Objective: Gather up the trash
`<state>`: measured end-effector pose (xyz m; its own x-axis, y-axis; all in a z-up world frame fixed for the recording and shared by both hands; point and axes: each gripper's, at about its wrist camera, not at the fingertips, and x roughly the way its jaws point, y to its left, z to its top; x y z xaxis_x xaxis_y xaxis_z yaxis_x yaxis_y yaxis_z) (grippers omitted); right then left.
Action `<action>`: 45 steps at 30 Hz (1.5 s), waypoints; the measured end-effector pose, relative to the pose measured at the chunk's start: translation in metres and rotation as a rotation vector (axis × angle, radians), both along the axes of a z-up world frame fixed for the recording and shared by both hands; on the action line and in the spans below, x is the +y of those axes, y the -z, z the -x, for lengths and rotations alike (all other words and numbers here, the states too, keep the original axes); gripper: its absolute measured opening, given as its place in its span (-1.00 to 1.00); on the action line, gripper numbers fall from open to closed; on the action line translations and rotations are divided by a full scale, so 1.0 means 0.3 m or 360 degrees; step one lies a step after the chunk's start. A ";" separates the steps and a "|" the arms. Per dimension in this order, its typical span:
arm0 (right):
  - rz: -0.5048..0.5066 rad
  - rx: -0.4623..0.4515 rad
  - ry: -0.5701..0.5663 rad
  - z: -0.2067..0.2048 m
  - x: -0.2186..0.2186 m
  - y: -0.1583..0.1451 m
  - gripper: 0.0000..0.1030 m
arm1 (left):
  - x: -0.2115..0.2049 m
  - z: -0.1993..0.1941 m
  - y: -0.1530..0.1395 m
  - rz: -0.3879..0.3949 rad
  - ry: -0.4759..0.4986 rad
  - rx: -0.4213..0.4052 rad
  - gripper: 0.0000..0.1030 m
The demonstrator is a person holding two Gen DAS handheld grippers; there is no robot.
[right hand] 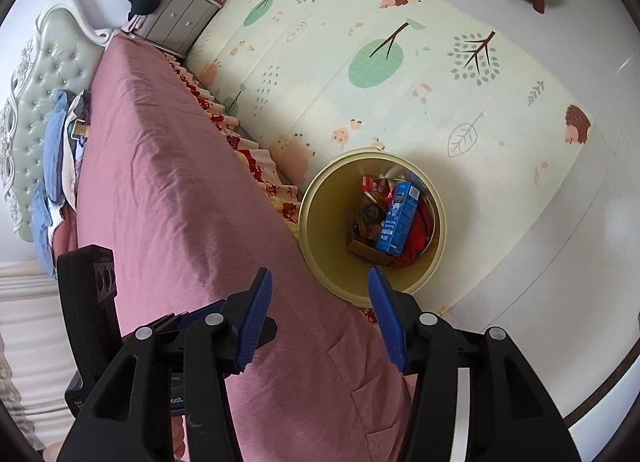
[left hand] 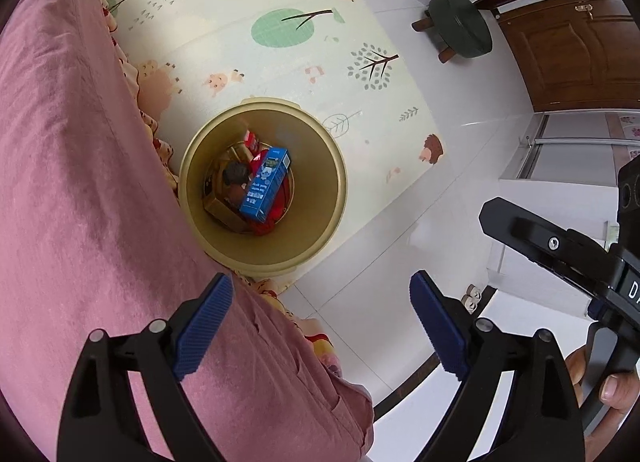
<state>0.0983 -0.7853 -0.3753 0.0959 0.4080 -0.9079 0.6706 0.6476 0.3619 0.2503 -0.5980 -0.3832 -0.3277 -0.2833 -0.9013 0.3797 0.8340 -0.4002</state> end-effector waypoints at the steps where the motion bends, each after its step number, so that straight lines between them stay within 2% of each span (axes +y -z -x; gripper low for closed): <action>1: -0.0002 -0.0002 0.0001 0.001 0.003 -0.003 -0.03 | 0.003 0.001 0.000 -0.0001 0.0004 -0.0002 0.74; 7: -0.0019 -0.0033 -0.0024 -0.011 0.046 -0.043 -0.03 | 0.040 0.017 -0.039 0.0012 -0.0019 -0.0018 0.74; 14: -0.0036 -0.0031 -0.0142 -0.033 0.159 -0.076 0.00 | 0.154 0.074 -0.087 -0.0013 -0.0063 -0.0050 0.75; 30: -0.0212 -0.0036 -0.0546 0.050 0.648 -0.141 0.06 | 0.664 0.324 -0.157 -0.0116 -0.0385 -0.0057 0.75; 34: -0.0255 -0.0025 -0.0642 0.078 0.760 -0.160 0.14 | 0.776 0.397 -0.174 -0.0110 -0.0489 -0.0034 0.75; 41: -0.0262 -0.0056 -0.0741 0.091 0.901 -0.237 0.22 | 0.927 0.479 -0.236 -0.0100 -0.0639 -0.0052 0.82; 45: -0.0197 -0.0118 -0.0832 0.080 0.966 -0.314 0.31 | 1.017 0.510 -0.294 -0.0125 -0.0722 -0.0121 0.86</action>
<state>0.0743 -0.4956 -0.2810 -0.0868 0.5219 -0.8486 0.2400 0.8377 0.4906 0.0972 -0.2929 -0.2951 -0.1187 -0.3125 -0.9425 -0.0044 0.9493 -0.3142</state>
